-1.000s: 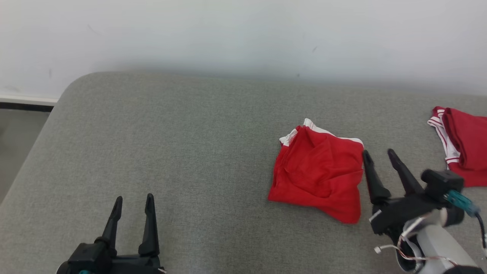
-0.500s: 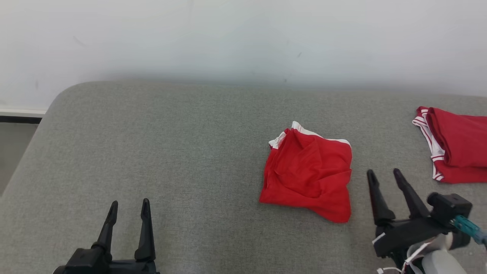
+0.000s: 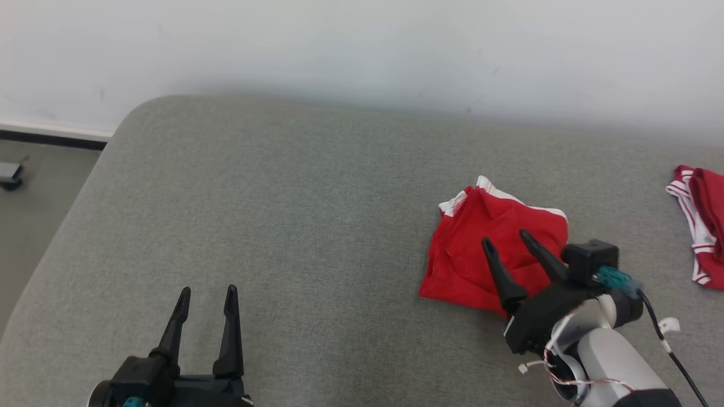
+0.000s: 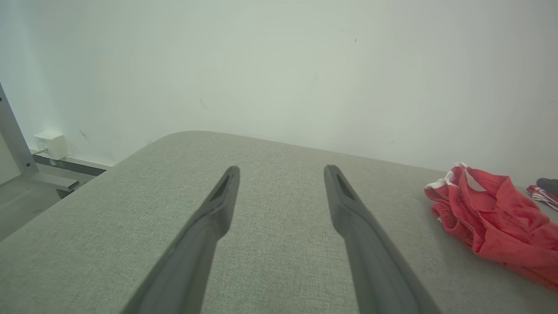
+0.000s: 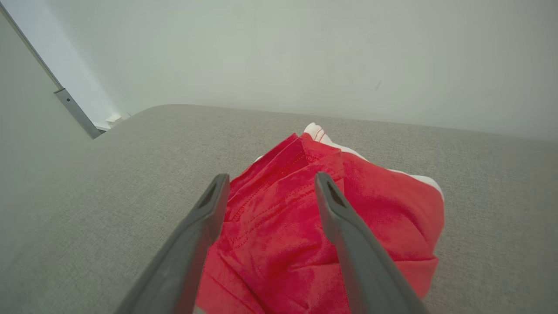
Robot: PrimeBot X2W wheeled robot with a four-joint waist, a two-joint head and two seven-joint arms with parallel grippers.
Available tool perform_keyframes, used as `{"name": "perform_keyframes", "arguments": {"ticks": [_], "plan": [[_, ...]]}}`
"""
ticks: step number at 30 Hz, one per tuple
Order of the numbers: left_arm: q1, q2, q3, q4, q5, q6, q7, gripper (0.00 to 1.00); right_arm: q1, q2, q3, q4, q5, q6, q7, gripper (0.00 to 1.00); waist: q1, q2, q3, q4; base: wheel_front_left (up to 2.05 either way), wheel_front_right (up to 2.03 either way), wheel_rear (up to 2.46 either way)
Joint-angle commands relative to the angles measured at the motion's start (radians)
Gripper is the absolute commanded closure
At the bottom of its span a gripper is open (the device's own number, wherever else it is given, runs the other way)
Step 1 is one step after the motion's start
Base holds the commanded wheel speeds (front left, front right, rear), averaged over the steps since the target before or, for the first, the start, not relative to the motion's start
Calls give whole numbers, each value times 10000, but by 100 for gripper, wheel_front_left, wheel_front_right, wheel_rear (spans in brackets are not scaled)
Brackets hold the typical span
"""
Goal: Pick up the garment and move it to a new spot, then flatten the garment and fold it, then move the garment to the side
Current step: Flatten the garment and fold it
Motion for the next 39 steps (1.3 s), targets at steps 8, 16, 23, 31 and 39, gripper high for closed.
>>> {"name": "perform_keyframes", "arguments": {"ticks": [8, 16, 23, 31, 39], "plan": [[-310, -11, -348, 15, -365, 238, -31, 0, -1158, 250, 162, 1970, -723, -25, 383, 3, 0, -1, 471, 623, 0, 0, 0], [-287, -11, -343, -53, -405, 341, -31, 0, -1462, 474, 235, 2614, -863, -25, -142, 100, 0, -1, 518, 661, 0, 0, 0], [-97, -13, -380, -2, -408, 391, -31, 0, -1081, 531, 1079, 2157, -465, -25, -829, 100, 0, -1, 336, 385, 0, 0, 0], [-100, -12, -616, 76, -456, 404, -31, 0, -455, 323, 2247, 1340, -117, -25, -1047, 100, 0, -1, 293, 242, 0, 0, 0], [-122, -12, -708, 182, -419, 428, -31, 0, -328, 303, 2360, 1489, 1, -25, -1407, 0, 0, -1, 195, 204, 0, 0, 0]]}}
